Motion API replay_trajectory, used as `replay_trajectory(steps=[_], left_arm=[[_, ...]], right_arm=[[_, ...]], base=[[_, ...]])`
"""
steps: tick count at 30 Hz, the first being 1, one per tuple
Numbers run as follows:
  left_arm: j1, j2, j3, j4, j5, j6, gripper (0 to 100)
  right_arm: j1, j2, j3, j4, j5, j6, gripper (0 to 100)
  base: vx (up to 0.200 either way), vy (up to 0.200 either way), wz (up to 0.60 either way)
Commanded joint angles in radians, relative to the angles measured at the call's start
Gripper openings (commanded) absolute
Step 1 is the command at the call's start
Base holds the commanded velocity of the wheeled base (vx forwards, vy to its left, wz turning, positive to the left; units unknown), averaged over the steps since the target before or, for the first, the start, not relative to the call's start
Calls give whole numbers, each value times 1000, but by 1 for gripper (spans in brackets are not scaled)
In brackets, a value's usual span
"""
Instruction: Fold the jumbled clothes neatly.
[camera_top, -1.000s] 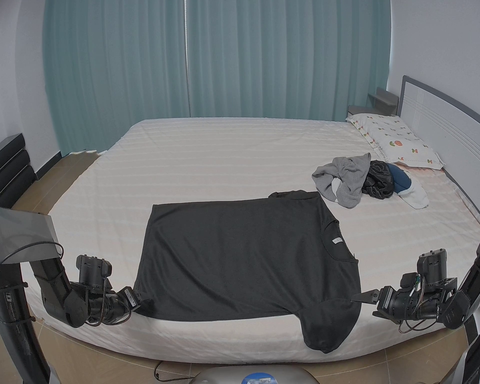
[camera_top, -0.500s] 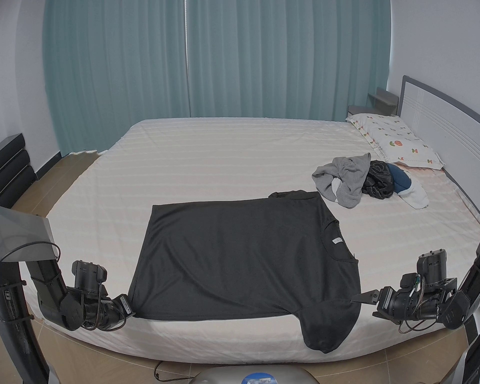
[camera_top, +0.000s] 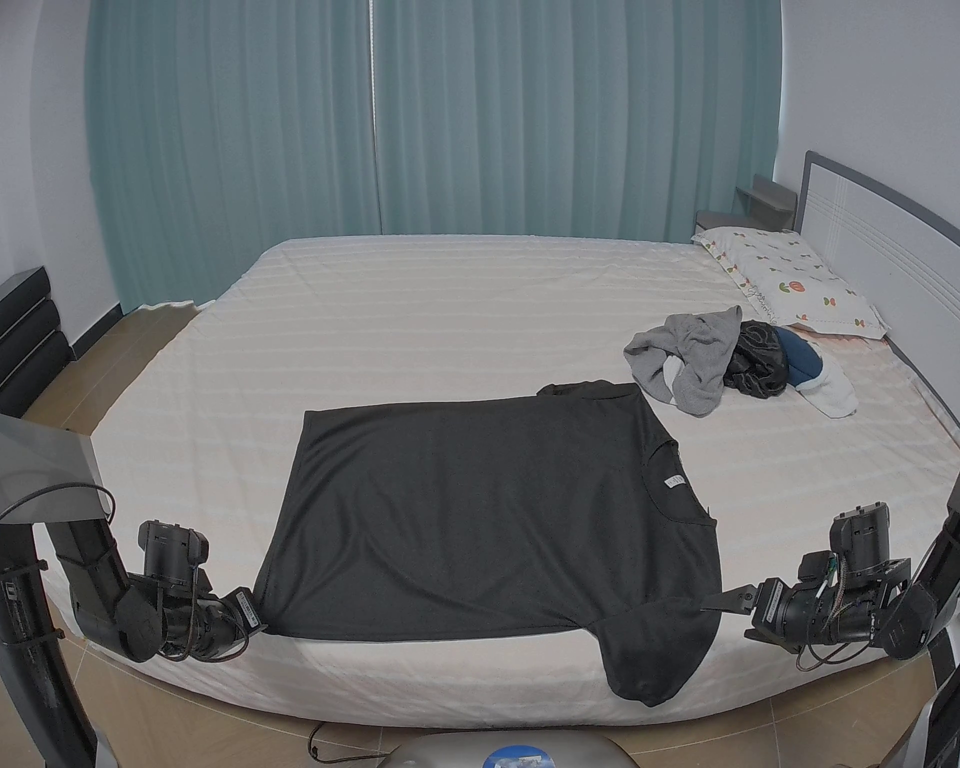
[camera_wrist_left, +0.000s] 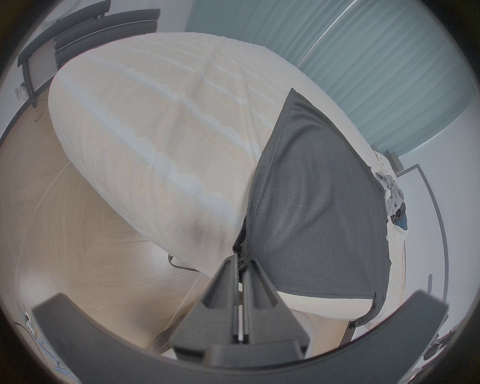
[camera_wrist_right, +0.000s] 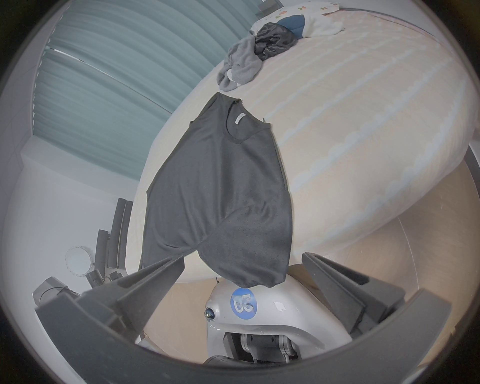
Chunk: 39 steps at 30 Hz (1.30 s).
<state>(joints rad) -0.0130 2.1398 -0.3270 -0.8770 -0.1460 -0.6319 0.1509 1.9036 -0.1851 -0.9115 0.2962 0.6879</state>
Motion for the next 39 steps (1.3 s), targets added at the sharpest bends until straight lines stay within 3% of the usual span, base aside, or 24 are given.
replay_trajectory(steps=[1, 7, 26, 27, 39], left_arm=[[5, -26, 0, 0, -3, -3, 0], [7, -60, 3, 7, -35, -46, 0], [22, -58, 3, 7, -52, -58, 0], [22, -58, 3, 7, -52, -58, 0], [21, -60, 9, 7, -52, -60, 0]], right_arm=[[-2, 43, 1, 0, 0, -1, 100], [-22, 124, -56, -14, -2, -1, 100], [-91, 377, -272, -113, -15, 35, 100], [-91, 377, -275, -113, -19, 35, 0], [-93, 376, -392, -101, -91, 30, 0]], base=[[0, 0, 0], [0, 0, 0], [0, 0, 0], [0, 0, 0], [0, 0, 0]])
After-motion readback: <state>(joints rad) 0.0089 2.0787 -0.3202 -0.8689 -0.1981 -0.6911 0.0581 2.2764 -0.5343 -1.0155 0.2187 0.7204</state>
